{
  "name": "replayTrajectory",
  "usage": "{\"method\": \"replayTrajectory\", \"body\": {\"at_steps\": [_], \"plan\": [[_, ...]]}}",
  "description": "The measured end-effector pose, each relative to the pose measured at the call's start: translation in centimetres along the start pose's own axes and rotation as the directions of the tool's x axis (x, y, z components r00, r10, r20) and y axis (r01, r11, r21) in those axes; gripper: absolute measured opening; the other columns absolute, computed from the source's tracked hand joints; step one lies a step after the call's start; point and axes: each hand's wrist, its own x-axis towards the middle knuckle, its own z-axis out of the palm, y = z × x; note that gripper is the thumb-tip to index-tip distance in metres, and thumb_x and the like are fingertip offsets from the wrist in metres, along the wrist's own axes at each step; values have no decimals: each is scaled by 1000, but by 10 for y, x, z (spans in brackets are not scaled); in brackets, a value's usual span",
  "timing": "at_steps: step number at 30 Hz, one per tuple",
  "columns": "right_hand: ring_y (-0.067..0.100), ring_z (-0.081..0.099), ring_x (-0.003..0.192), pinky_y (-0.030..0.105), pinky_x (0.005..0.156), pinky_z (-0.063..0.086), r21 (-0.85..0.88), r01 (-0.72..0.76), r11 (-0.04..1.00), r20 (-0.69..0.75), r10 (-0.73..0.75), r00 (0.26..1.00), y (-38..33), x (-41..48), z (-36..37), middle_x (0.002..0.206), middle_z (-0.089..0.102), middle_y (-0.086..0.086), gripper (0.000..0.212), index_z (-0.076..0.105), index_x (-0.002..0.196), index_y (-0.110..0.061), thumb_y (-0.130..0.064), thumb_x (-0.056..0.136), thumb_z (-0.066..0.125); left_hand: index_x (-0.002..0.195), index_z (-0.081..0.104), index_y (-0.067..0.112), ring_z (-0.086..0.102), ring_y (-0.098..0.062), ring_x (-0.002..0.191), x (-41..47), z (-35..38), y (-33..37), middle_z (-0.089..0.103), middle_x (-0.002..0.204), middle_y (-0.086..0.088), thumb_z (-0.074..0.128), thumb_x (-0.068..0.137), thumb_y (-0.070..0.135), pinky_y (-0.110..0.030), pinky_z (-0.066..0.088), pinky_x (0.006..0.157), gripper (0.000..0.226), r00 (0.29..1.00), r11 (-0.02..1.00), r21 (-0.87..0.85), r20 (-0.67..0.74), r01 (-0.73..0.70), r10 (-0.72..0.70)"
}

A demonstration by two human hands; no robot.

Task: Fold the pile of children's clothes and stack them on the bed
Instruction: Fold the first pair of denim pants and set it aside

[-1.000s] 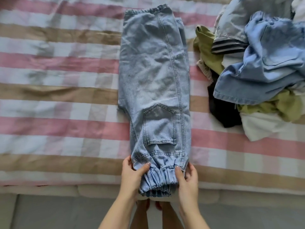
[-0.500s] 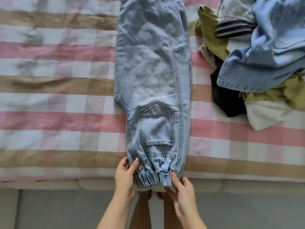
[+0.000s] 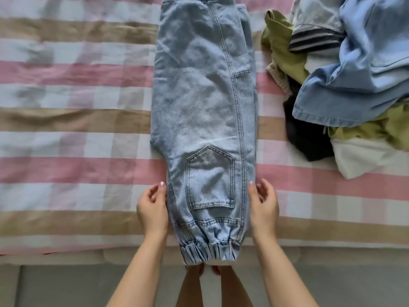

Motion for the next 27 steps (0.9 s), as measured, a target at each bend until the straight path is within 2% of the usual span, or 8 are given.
{"method": "replayTrajectory", "body": {"at_steps": [4,6,10,13,16,19,24,27], "plan": [[13,57,79,27,72,44,-96,-4,995,21,6,1000,-23,44,13,86,62,-3,16,63,98,-11,-23,89,61,104,63,2,60,-18,79,46,28,38,66,92,-11,66,85,17,-32,51,79,25,999,991,-128,37,29,-24],[10,56,69,25,64,42,-97,-14,995,-20,12,1000,-21,47,10,77,63,-2,5,63,84,-13,-16,88,62,108,62,1,63,-12,75,53,36,46,66,95,-9,67,81,5,-25,53,79,28,996,967,-250,82,42,-22],[8,54,70,17,58,38,-86,-41,995,-157,27,987,-8,35,9,80,62,-2,4,58,87,-16,-14,88,61,98,63,12,65,-11,81,42,36,38,68,94,-4,70,79,4,-15,53,71,22,999,959,-282,53,9,6],[6,54,74,15,68,42,-95,55,994,-156,-69,985,-18,43,11,86,58,-3,16,55,100,-15,-8,87,61,105,58,13,62,-15,94,45,34,44,64,99,-1,70,81,11,-15,49,75,27,995,984,-151,-39,-92,87],[17,56,86,26,82,44,-122,178,976,-123,-193,973,-49,71,14,100,59,6,22,58,107,-8,-5,86,59,121,52,5,53,-23,109,61,38,69,57,116,-11,62,86,11,-30,43,93,36,961,965,90,-105,-248,257],[18,57,90,27,86,44,-139,240,961,-62,-250,966,-85,104,24,106,61,12,23,61,108,-5,-2,85,58,122,53,6,51,-26,114,79,48,104,56,122,-12,57,89,11,-43,41,99,33,930,914,204,-45,-350,366],[22,58,91,29,86,44,-192,309,932,-4,-315,949,-139,156,53,105,63,16,23,64,107,-4,-3,85,58,110,63,11,60,-25,99,107,82,162,63,108,-5,55,90,5,-27,45,80,23,861,843,176,117,-508,495],[30,55,101,41,95,43,-235,307,922,-8,-318,948,-164,189,76,107,60,17,26,64,110,-4,-6,85,59,111,62,4,54,-29,109,137,107,186,60,112,-10,58,85,-2,-32,38,92,27,796,752,263,144,-604,588]]}}
